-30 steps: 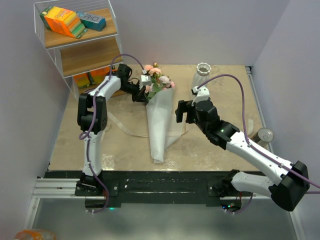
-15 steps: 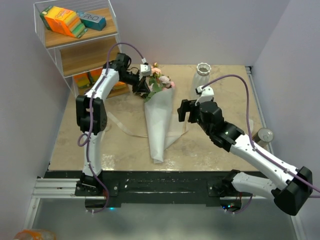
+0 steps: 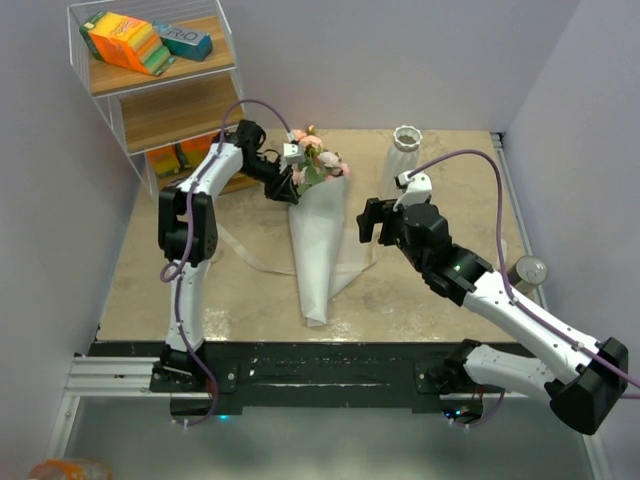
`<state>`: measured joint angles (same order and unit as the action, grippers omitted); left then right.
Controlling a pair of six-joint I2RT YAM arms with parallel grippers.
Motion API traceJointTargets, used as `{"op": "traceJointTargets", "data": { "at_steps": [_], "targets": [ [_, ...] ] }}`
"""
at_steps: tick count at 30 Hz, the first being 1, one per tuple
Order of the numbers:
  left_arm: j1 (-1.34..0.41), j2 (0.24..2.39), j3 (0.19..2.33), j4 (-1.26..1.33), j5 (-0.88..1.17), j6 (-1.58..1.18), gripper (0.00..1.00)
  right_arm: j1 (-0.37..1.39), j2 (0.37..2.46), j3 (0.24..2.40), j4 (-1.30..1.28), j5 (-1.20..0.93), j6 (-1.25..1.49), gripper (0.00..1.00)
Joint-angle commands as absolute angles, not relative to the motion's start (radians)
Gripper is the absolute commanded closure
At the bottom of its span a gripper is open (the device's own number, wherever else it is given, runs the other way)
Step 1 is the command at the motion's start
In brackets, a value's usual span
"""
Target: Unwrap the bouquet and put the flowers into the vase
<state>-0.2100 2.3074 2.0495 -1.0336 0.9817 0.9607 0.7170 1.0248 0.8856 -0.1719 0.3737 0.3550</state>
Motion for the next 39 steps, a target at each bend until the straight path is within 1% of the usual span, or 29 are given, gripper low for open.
{"op": "traceJointTargets", "data": {
  "at_steps": [1, 9, 15, 17, 19, 20, 23, 24, 25, 26, 31, 35, 38, 39],
  "targets": [
    [-0.207, 2.316, 2.046, -0.968, 0.985, 0.933, 0.72, 0.718, 1.014, 0.884, -0.156, 0.353, 0.353, 0.10],
    [-0.210, 2.362, 2.063, -0.954, 1.015, 0.927, 0.71, 0.719, 1.025, 0.879, -0.143, 0.348, 0.347, 0.10],
    [-0.233, 2.378, 2.053, -0.950, 1.011, 0.928, 0.64, 0.719, 1.023, 0.877, -0.137, 0.338, 0.345, 0.10],
    [-0.238, 2.375, 2.037, -0.921, 1.003, 0.899, 0.60, 0.719, 1.022, 0.876, -0.135, 0.333, 0.345, 0.10],
    [-0.242, 2.365, 2.014, -0.872, 0.980, 0.870, 0.59, 0.719, 1.020, 0.873, -0.130, 0.327, 0.345, 0.10],
    [-0.242, 2.362, 2.005, -0.847, 0.973, 0.838, 0.52, 0.719, 1.020, 0.871, -0.130, 0.324, 0.345, 0.10],
    [-0.242, 2.347, 1.968, -0.764, 0.939, 0.773, 0.50, 0.719, 1.017, 0.867, -0.124, 0.313, 0.345, 0.10],
    [-0.244, 2.338, 1.957, -0.746, 0.928, 0.761, 0.41, 0.718, 1.016, 0.865, -0.126, 0.310, 0.345, 0.10],
    [-0.242, 2.335, 1.945, -0.724, 0.925, 0.753, 0.22, 0.719, 1.014, 0.865, -0.123, 0.304, 0.345, 0.10],
    [-0.244, 2.332, 1.941, -0.713, 0.922, 0.735, 0.21, 0.718, 1.014, 0.865, -0.123, 0.302, 0.345, 0.10],
    [-0.244, 2.280, 1.875, -0.658, 0.922, 0.716, 0.18, 0.719, 1.014, 0.864, -0.121, 0.293, 0.341, 0.10],
    [-0.244, 2.283, 1.896, -0.715, 0.934, 0.755, 0.18, 0.718, 1.017, 0.864, -0.117, 0.285, 0.341, 0.10],
    [-0.244, 2.306, 1.953, -0.799, 0.959, 0.802, 0.28, 0.719, 1.023, 0.865, -0.112, 0.281, 0.339, 0.11],
    [-0.244, 2.321, 1.969, -0.820, 0.968, 0.813, 0.35, 0.718, 1.025, 0.867, -0.112, 0.282, 0.341, 0.10]
  ]
}}
